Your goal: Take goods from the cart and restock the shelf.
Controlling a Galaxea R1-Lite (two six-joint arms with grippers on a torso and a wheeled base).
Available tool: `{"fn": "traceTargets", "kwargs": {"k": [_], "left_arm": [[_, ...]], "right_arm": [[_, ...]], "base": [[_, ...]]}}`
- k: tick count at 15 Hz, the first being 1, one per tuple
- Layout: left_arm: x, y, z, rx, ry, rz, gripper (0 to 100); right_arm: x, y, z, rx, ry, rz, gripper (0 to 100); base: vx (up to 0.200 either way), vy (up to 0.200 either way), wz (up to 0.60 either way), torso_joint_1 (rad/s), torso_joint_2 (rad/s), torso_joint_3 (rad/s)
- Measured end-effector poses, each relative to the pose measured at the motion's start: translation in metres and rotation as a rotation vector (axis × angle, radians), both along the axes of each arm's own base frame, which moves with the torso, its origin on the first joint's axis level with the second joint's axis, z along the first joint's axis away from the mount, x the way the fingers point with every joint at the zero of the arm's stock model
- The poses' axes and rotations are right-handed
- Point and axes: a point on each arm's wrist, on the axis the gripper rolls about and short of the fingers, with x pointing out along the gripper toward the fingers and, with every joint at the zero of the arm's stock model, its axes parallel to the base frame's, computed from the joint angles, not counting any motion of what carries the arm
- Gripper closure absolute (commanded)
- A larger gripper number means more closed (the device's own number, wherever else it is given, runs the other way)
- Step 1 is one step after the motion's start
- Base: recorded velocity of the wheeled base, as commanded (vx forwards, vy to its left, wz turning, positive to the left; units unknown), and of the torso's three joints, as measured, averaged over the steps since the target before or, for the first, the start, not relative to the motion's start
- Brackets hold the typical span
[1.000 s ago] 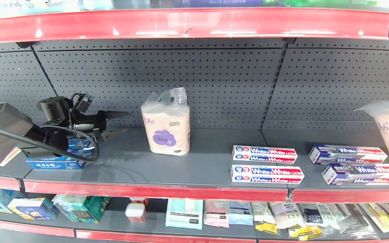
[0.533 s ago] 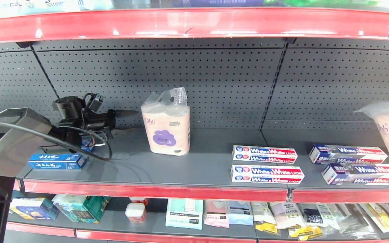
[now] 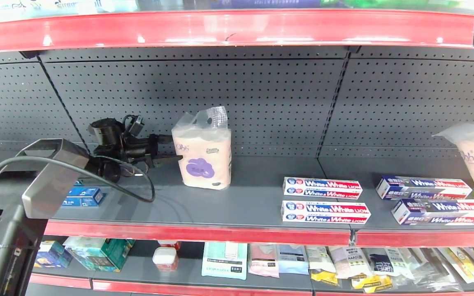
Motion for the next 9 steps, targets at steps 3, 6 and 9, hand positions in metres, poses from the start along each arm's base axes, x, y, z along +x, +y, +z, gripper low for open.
{"fn": "traceTargets", "kwargs": {"k": [3,6,9], "left_arm": [[0.007,-0.008,-0.001,-0.004,-0.007,-0.017,0],[0.013,-0.020,0.000,-0.012,0.004,-0.041,0],[0.019,-0.033,0.002,-0.018,0.001,-0.066,0]], "right_arm": [[0.000,0.000,-0.002,0.001,0.008,0.000,100],[0.000,0.000,-0.002,-0.011,0.010,0.004,100],[-0.001,0.000,-0.002,-0.014,0.011,0.004,100]], "base": [[0.000,0.000,0.00,0.000,0.00,0.000],[0.000,0.000,0.00,0.000,0.00,0.000],[0.000,0.000,0.00,0.000,0.00,0.000]]}}
